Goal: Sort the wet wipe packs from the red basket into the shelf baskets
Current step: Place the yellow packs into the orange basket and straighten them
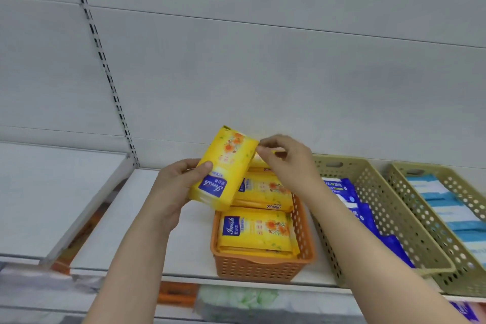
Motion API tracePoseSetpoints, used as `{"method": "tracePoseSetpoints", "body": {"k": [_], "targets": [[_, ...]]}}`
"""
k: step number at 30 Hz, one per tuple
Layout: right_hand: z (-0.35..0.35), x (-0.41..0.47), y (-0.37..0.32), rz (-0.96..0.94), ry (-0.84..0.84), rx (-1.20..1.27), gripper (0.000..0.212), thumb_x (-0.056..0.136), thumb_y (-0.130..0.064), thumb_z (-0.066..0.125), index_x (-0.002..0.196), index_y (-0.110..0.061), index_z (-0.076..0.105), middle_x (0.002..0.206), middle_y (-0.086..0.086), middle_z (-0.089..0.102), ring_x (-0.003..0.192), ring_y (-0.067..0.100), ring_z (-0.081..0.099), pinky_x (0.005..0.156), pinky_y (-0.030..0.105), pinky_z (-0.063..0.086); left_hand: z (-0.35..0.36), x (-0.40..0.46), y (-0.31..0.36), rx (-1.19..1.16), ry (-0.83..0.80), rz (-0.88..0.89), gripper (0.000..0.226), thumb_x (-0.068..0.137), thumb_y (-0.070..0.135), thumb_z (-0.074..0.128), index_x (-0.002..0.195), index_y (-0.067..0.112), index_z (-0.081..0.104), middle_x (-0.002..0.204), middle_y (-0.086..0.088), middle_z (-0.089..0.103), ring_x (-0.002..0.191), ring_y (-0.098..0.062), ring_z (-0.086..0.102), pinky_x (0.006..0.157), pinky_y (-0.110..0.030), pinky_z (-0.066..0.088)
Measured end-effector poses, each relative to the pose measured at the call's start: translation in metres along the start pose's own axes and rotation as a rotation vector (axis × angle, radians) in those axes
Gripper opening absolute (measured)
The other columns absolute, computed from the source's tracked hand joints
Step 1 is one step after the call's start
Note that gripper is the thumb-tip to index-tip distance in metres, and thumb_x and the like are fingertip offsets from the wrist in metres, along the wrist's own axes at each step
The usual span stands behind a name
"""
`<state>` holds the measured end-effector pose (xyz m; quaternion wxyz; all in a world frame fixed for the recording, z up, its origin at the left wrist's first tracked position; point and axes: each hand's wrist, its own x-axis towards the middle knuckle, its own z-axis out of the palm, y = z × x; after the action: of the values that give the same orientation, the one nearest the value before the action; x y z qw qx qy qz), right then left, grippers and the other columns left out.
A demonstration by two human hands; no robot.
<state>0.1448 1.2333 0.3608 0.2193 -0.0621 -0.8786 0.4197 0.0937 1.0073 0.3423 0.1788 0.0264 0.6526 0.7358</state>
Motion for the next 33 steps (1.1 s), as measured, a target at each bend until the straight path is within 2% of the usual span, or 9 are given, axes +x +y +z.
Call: {"method": "tracePoseSetpoints", "body": {"k": [4,6,8,11,16,21,26,30,33], "targets": [[-0.013,-0.004,-0.011,0.162,-0.092,0.385,0.041,0.082,-0.047,0.074,0.116,-0.029,0.057,0.115,-0.011,0.067,0.105,0.006,0.066,0.094,0.045,0.055,0.007,-0.004,0.011,0.084,-0.101,0.014,0.037,0.071,0.032,0.073,0.101,0.009,0.07,0.092,-0.01,0.075,0.076,-0.018,0.071,0.074,-0.035,0.057],[-0.02,-0.007,-0.01,0.189,-0.121,0.404,0.063,0.075,-0.049,0.08,0.129,-0.038,0.048,0.121,-0.01,0.064,0.104,0.007,0.067,0.091,0.041,0.056,0.011,-0.006,0.015,0.144,-0.171,0.023,0.036,0.069,0.03,0.076,0.098,0.01,0.072,0.089,-0.01,0.075,0.072,-0.015,0.07,0.067,-0.029,0.057],[-0.028,-0.009,-0.009,0.174,-0.274,0.346,0.074,0.072,-0.045,0.084,0.135,-0.045,0.046,0.122,-0.007,0.064,0.102,0.008,0.068,0.083,0.033,0.058,0.017,-0.008,0.017,0.244,-0.236,0.026,0.039,0.065,0.027,0.084,0.099,0.012,0.073,0.089,-0.008,0.076,0.074,-0.015,0.071,0.066,-0.027,0.056],[-0.035,-0.016,-0.012,0.187,-0.507,0.234,0.048,0.073,-0.034,0.086,0.116,-0.037,0.066,0.109,-0.008,0.071,0.095,0.008,0.07,0.076,0.028,0.058,0.027,-0.009,0.015,0.293,-0.277,0.023,0.047,0.058,0.032,0.087,0.1,0.015,0.073,0.092,-0.004,0.076,0.081,-0.017,0.073,0.066,-0.027,0.056],[-0.042,-0.023,0.007,0.318,-0.194,0.334,0.033,0.068,-0.027,0.09,0.092,-0.019,0.069,0.084,-0.003,0.073,0.073,0.015,0.069,0.066,0.033,0.057,0.029,-0.007,0.001,0.296,-0.066,0.104,0.037,0.081,0.032,0.073,0.115,0.019,0.065,0.105,0.001,0.071,0.096,-0.013,0.066,0.073,-0.026,0.051],[-0.037,-0.045,0.018,0.452,-0.264,0.262,0.044,0.066,-0.032,0.091,0.1,-0.015,0.068,0.094,0.002,0.077,0.084,0.021,0.074,0.078,0.042,0.061,0.021,-0.016,-0.015,0.323,0.032,0.096,0.044,0.087,0.043,0.065,0.125,0.022,0.059,0.11,0.004,0.066,0.104,-0.013,0.062,0.071,-0.024,0.051],[-0.021,-0.066,0.004,0.456,-0.377,0.209,0.04,0.073,-0.028,0.087,0.104,-0.014,0.066,0.096,-0.007,0.073,0.077,0.008,0.072,0.066,0.024,0.058,0.024,-0.023,-0.02,0.349,0.02,0.097,0.035,0.086,0.041,0.066,0.116,0.023,0.063,0.105,0.006,0.069,0.099,-0.01,0.064,0.066,-0.023,0.05],[-0.018,-0.066,0.003,0.359,-0.384,-0.081,0.039,0.068,-0.049,0.085,0.095,-0.029,0.067,0.11,-0.01,0.065,0.093,0.009,0.065,0.072,0.025,0.052,0.022,-0.027,-0.017,0.485,-0.071,0.099,0.024,0.084,0.034,0.07,0.106,0.025,0.067,0.105,0.009,0.068,0.092,-0.008,0.065,0.06,-0.015,0.05],[-0.018,-0.066,-0.004,0.268,-0.416,-0.308,0.043,0.071,-0.061,0.077,0.103,-0.034,0.068,0.108,-0.014,0.063,0.099,0.01,0.061,0.074,0.027,0.048,0.023,-0.028,-0.015,0.601,-0.137,0.07,0.022,0.081,0.034,0.075,0.101,0.025,0.07,0.104,0.008,0.069,0.09,-0.009,0.067,0.065,-0.02,0.055]]}}
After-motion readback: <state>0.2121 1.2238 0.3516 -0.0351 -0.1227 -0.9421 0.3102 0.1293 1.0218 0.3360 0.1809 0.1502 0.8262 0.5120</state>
